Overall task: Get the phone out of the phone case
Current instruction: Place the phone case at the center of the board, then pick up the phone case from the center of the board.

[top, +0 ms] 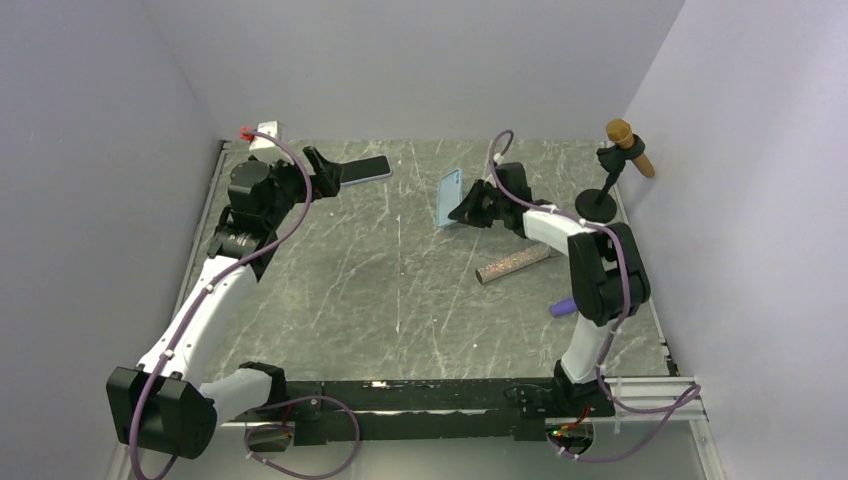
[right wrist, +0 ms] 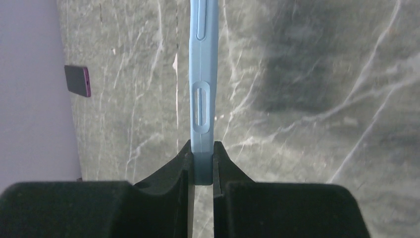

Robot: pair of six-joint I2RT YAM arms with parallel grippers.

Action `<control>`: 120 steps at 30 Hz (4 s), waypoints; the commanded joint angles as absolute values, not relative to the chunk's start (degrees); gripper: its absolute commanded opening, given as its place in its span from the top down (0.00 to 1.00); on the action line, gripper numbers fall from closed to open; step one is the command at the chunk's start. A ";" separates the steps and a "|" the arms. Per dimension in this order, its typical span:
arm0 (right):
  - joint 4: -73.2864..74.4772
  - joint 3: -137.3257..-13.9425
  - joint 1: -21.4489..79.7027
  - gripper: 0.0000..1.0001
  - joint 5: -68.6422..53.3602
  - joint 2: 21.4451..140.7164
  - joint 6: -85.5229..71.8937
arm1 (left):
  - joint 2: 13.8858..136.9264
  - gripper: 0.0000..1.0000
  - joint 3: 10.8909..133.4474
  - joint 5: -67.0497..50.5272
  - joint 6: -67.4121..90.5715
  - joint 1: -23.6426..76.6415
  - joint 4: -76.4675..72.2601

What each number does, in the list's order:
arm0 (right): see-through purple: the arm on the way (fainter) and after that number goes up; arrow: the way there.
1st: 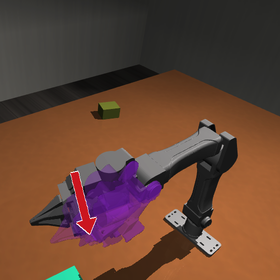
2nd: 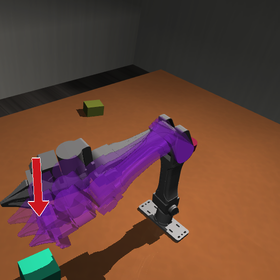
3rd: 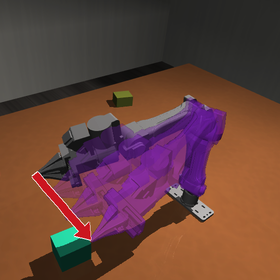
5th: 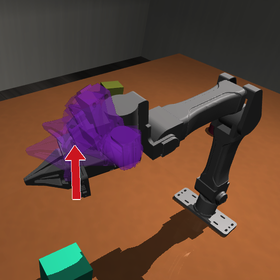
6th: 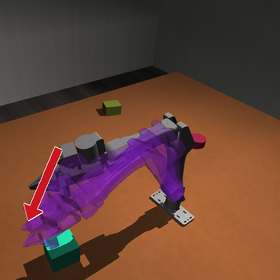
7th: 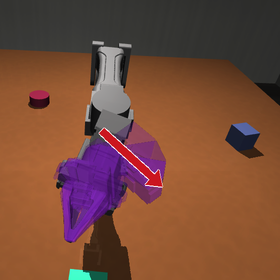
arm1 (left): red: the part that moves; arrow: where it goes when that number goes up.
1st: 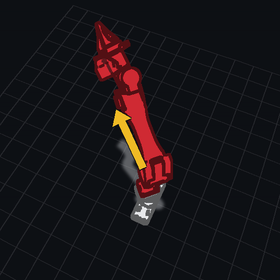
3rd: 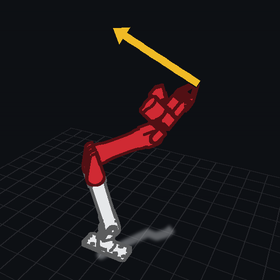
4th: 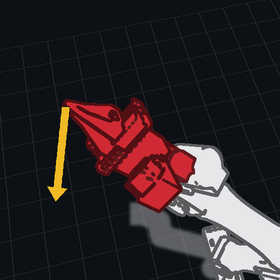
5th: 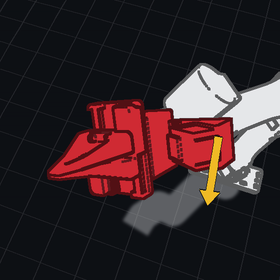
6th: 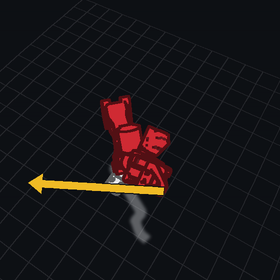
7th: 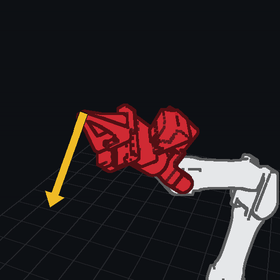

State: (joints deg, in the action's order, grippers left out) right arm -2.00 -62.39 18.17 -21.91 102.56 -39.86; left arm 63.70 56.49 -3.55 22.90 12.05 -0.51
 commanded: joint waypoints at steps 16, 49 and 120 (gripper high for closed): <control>2.89 -74.36 16.37 0.59 -24.34 113.75 -38.30 | 65.84 0.01 53.93 -19.71 30.67 3.96 -10.08; 4.88 -39.77 26.87 0.04 -10.26 59.89 -30.74 | 102.18 0.22 51.36 -34.15 67.26 -5.34 -40.25; 8.18 -41.13 18.00 0.04 -19.12 39.35 -38.23 | 142.83 0.01 128.29 -1.05 15.82 17.05 44.80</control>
